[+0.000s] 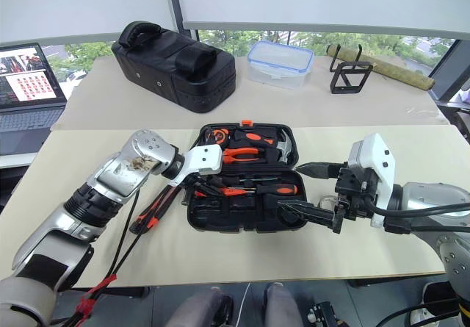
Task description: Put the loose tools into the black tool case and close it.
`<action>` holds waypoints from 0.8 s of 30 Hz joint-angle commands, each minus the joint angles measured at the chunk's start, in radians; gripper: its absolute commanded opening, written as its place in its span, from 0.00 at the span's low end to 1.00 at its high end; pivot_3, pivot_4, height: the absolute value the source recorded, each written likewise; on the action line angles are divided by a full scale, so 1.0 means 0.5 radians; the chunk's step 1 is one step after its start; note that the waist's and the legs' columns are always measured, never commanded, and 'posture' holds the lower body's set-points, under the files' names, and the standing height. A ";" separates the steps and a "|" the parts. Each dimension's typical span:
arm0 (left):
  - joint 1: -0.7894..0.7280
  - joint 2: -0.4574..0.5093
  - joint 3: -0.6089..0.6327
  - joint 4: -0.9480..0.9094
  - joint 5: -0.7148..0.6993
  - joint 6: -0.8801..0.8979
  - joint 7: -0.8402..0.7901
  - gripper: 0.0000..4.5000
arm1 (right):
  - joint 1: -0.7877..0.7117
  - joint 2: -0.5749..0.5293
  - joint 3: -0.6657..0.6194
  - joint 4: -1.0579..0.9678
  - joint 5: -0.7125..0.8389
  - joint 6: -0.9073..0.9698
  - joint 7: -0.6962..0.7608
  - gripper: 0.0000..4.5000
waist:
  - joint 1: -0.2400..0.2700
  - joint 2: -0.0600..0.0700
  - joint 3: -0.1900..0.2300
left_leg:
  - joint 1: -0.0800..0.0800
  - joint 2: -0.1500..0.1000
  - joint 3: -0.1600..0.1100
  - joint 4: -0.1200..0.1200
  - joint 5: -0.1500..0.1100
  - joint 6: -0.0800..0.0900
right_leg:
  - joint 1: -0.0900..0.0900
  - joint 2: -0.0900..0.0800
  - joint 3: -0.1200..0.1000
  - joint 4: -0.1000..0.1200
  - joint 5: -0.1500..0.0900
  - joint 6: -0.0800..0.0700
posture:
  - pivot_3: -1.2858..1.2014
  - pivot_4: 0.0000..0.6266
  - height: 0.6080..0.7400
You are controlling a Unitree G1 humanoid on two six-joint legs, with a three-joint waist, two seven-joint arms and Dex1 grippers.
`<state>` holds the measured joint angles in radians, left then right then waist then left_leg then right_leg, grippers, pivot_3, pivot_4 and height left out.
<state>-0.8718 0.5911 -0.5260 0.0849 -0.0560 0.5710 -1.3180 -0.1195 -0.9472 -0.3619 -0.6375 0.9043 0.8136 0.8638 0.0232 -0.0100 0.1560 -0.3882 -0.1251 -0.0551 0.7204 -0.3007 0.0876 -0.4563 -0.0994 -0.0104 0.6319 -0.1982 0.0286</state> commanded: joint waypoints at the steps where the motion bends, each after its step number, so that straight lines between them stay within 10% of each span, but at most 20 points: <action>1: -0.034 0.009 -0.025 -0.001 0.057 -0.034 -0.026 0.09 | -0.054 0.006 -0.017 -0.009 -0.001 -0.062 -0.027 1.00 | -0.001 0.000 0.000 | 0.000 0.000 0.000 0.000 0.000 0.000 | 0.000 0.000 0.000 0.000 0.000 0.000 | 0.52 0.24 0.86; 15: 0.028 0.008 -0.069 -0.127 0.083 0.180 -0.042 0.09 | -0.104 0.054 0.059 0.032 -0.045 -0.092 -0.065 1.00 | 0.000 0.000 0.000 | 0.000 0.000 0.000 0.001 0.000 0.000 | 0.000 0.000 0.001 0.001 0.000 0.000 | 0.52 0.24 0.86; 24: -0.041 0.001 0.124 -0.150 -0.057 0.299 -0.019 0.85 | -0.088 0.070 0.062 0.031 -0.032 -0.084 -0.073 1.00 | 0.009 0.000 0.000 | 0.000 0.000 0.000 0.005 0.000 0.000 | 0.001 0.000 0.001 0.004 0.000 0.000 | 0.52 0.24 0.86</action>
<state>-0.8592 0.5849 -0.5436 0.0361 -0.0511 0.6890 -1.3367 -0.1537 -0.9128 -0.3210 -0.6047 0.8785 0.7927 0.8277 0.0278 -0.0101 0.1560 -0.3887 -0.1251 -0.0552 0.7240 -0.3006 0.0877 -0.4560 -0.0992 -0.0100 0.6342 -0.1982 0.0287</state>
